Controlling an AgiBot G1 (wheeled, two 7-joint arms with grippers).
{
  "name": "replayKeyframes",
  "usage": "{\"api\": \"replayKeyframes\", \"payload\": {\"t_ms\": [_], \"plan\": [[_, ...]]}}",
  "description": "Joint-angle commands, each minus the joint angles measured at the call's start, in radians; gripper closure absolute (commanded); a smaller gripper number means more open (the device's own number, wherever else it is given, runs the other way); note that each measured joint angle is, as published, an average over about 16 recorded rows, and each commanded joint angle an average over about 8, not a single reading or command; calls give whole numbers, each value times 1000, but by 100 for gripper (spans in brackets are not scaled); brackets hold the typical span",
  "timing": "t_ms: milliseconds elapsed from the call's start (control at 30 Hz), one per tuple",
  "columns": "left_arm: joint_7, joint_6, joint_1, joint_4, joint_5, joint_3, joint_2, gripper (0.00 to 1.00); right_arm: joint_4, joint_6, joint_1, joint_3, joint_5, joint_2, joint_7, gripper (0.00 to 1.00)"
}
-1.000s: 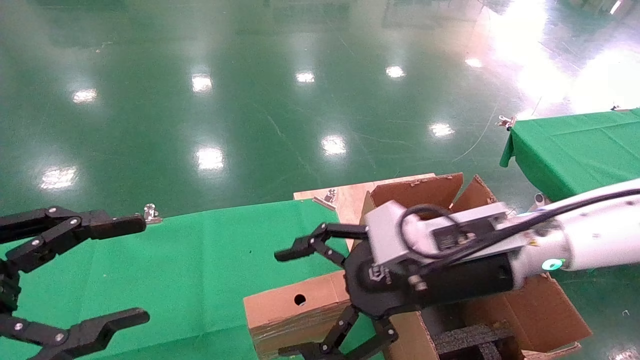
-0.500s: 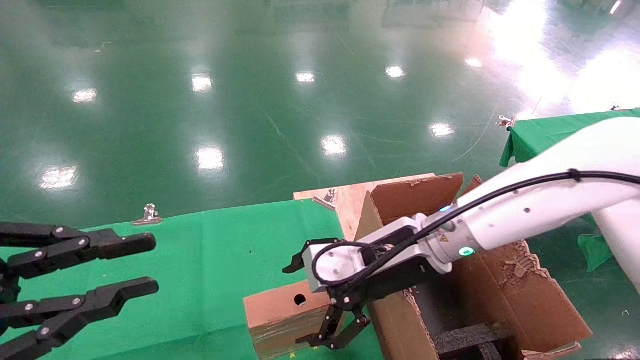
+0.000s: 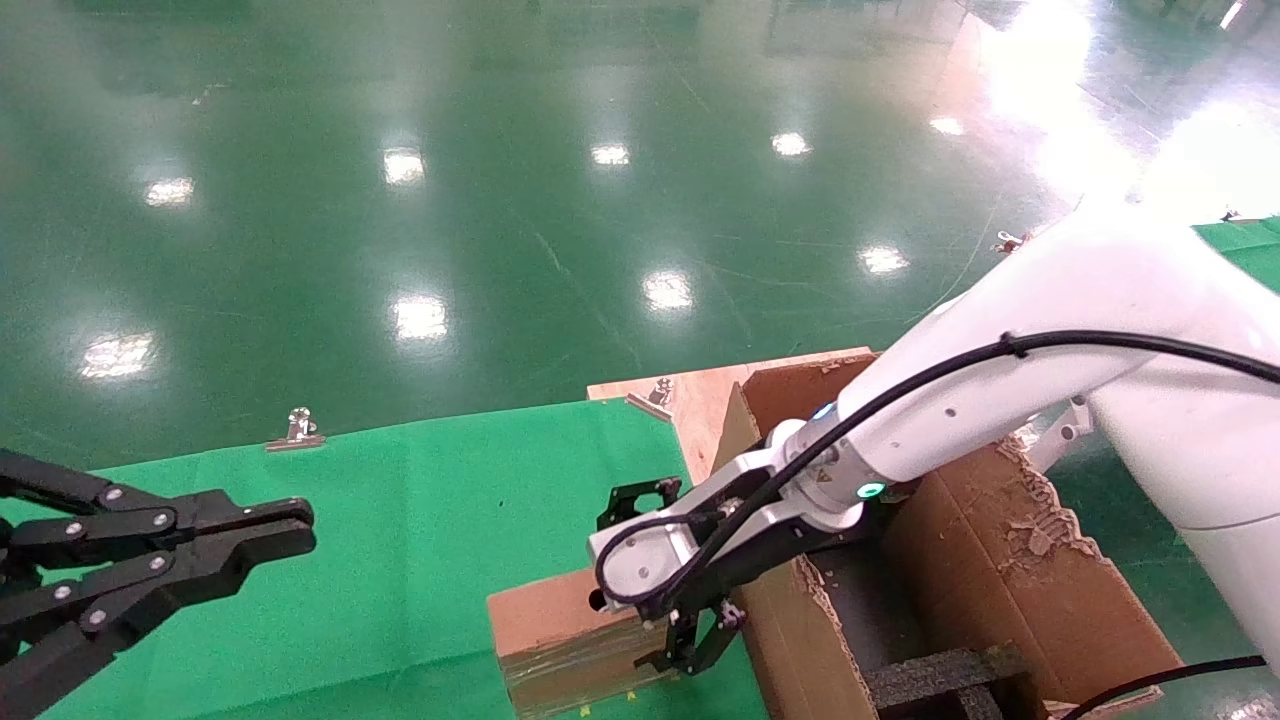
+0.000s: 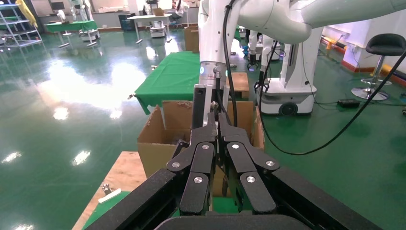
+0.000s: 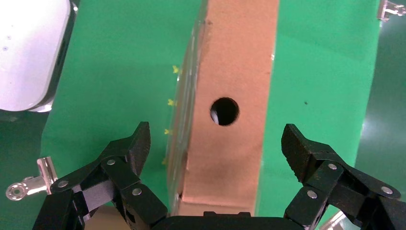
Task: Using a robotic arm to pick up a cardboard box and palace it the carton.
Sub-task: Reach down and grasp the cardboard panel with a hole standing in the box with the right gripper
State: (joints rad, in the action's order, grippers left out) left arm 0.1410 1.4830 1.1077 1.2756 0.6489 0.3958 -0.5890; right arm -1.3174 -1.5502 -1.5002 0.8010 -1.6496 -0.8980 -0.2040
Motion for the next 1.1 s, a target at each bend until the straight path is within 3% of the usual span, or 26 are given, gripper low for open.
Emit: {"api": "replayKeyframes", "payload": {"t_ms": [33,67,267,300,333,1100], "plan": [[0,0,0,0,0,0,0,93,0,4,-7,17,-13,-9,11,6],[0,0,0,0,0,0,0,80,0,5,-8,21,-15,-11,13,15],[0,0,0,0,0,0,0,6,-1,7,-14,42,-33,-20,24,90],[0,0,0,0,0,0,0,0,-1,7,-15,44,-35,-21,24,96],[0,0,0,0,0,0,0,0,-1,7,-16,46,-37,-21,25,100],[0,0,0,0,0,0,0,0,-1,7,-12,36,-25,-18,25,100]]}}
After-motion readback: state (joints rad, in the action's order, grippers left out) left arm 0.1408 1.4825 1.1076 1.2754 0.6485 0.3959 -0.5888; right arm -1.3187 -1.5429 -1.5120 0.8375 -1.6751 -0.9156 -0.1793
